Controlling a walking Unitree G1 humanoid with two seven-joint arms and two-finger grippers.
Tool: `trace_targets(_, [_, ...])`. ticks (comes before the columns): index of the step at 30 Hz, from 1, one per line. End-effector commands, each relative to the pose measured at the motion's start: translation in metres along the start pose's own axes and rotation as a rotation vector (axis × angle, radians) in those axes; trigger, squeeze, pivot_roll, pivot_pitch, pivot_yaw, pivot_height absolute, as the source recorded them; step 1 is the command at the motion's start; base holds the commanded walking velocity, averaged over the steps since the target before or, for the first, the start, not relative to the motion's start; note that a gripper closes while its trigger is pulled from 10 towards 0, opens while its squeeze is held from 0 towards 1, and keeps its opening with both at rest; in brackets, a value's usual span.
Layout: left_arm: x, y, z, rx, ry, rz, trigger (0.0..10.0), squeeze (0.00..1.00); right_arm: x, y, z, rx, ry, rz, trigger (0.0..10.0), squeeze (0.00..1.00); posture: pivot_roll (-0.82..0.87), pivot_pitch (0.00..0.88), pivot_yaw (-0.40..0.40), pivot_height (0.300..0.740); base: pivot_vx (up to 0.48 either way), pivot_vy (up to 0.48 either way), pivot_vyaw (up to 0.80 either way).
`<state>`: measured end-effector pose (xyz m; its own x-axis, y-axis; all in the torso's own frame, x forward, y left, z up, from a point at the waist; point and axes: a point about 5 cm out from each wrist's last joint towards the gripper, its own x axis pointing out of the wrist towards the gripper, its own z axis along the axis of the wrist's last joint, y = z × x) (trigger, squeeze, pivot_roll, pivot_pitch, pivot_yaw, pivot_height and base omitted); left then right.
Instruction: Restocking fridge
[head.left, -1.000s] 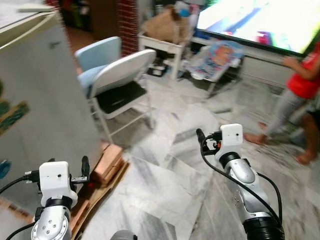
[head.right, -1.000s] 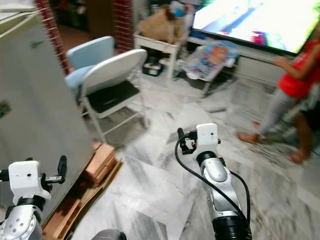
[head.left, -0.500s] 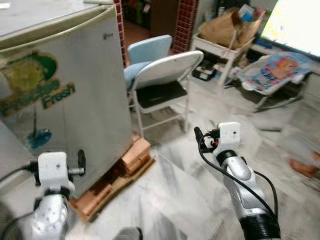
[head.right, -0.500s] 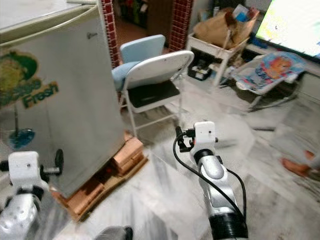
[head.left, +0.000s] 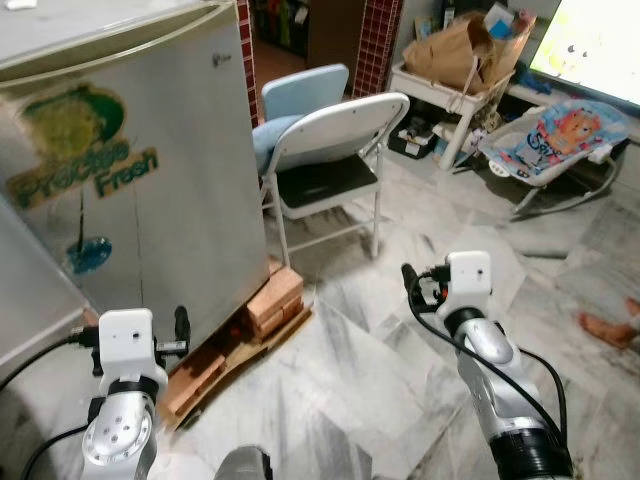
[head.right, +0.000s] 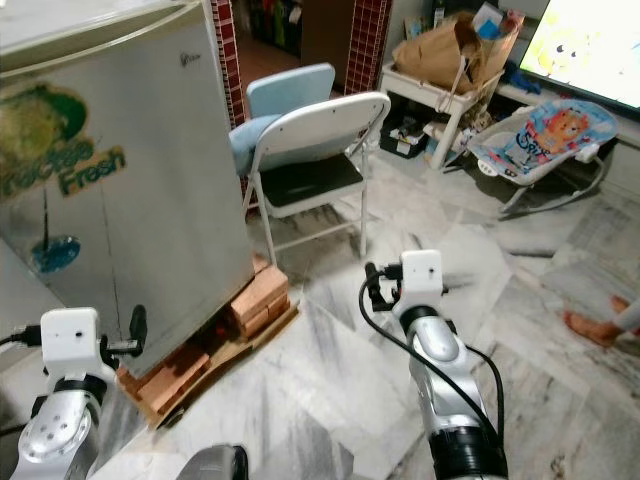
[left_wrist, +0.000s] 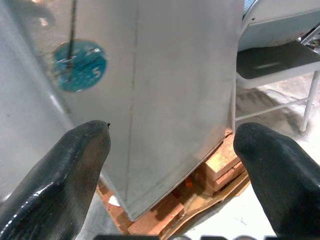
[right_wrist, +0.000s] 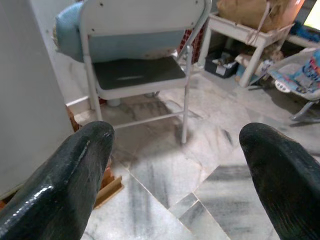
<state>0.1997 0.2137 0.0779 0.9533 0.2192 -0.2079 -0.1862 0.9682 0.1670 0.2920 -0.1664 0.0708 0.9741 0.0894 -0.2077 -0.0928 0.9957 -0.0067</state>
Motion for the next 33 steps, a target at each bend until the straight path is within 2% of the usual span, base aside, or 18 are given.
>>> trace_targets(1, [0.003, -0.001, 0.001, 0.007, 0.0, 0.001, 10.0, 0.0, 0.0, -0.004, 0.002, -0.002, 0.001, -0.004, 10.0, 0.0, 0.07, 0.0, -0.047, 0.74, -0.27, 0.0, 0.0])
trace_targets(7, [0.004, -0.001, 0.003, 0.011, -0.014, -0.005, 10.0, 0.0, 0.001, -0.003, 0.003, 0.018, -0.009, 0.01, 10.0, 0.0, 0.07, 0.0, -0.052, 0.74, -0.087, 0.0, 0.0])
trace_targets(10, [0.003, -0.003, 0.001, 0.02, -0.008, -0.02, 10.0, 0.0, -0.001, -0.008, -0.003, -0.003, 0.023, -0.047, 10.0, 0.0, 0.07, 0.0, -0.06, 0.74, 0.0, 0.0, 0.0])
trace_targets(12, [0.003, -0.003, 0.001, 0.022, -0.011, -0.024, 10.0, 0.0, -0.003, -0.009, -0.008, 0.017, 0.05, -0.067, 10.0, 0.0, 0.07, 0.0, -0.057, 0.74, 0.0, 0.0, 0.0])
trace_targets(16, [0.003, -0.002, -0.002, 0.011, 0.001, -0.012, 10.0, 0.0, -0.005, -0.008, -0.007, 0.029, 0.025, -0.065, 10.0, 0.0, 0.07, 0.0, -0.054, 0.74, 0.0, 0.0, 0.0])
trace_targets(18, [0.002, -0.001, -0.005, 0.01, 0.006, -0.011, 10.0, 0.0, -0.006, -0.009, -0.007, 0.031, 0.019, -0.071, 10.0, 0.0, 0.07, 0.0, -0.056, 0.74, 0.0, 0.476, 0.0])
trace_targets(19, [0.003, 0.0, -0.007, 0.025, 0.004, -0.013, 10.0, 0.0, -0.006, -0.007, -0.007, 0.079, 0.026, -0.059, 10.0, 0.0, 0.07, 0.0, -0.07, 0.74, 0.0, 0.48, 0.0])
trace_targets(22, [0.006, 0.007, -0.008, 0.0, 0.008, 0.029, 10.0, 0.0, -0.006, 0.0, -0.001, 0.08, -0.006, -0.013, 10.0, 0.0, 0.07, 0.0, -0.073, 0.74, 0.0, 0.48, 0.0])
trace_targets(25, [0.007, 0.007, -0.008, -0.007, 0.008, 0.039, 10.0, 0.0, -0.005, 0.003, 0.0, 0.092, -0.016, 0.009, 10.0, 0.0, 0.07, 0.0, -0.078, 0.74, 0.0, 0.476, 0.0])
trace_targets(28, [0.008, 0.003, -0.012, -0.06, 0.03, 0.04, 10.0, 0.0, -0.001, 0.001, 0.002, 0.086, -0.023, 0.0, 10.0, 0.0, 0.06, 0.0, -0.077, 0.74, 0.0, 0.476, 0.0])
trace_targets(33, [0.008, -0.002, -0.014, -0.043, 0.023, 0.023, 10.0, 0.0, -0.001, -0.007, 0.003, 0.081, -0.022, -0.019, 10.0, 0.0, 0.06, 0.0, -0.079, 0.74, 0.0, 0.473, 0.0])
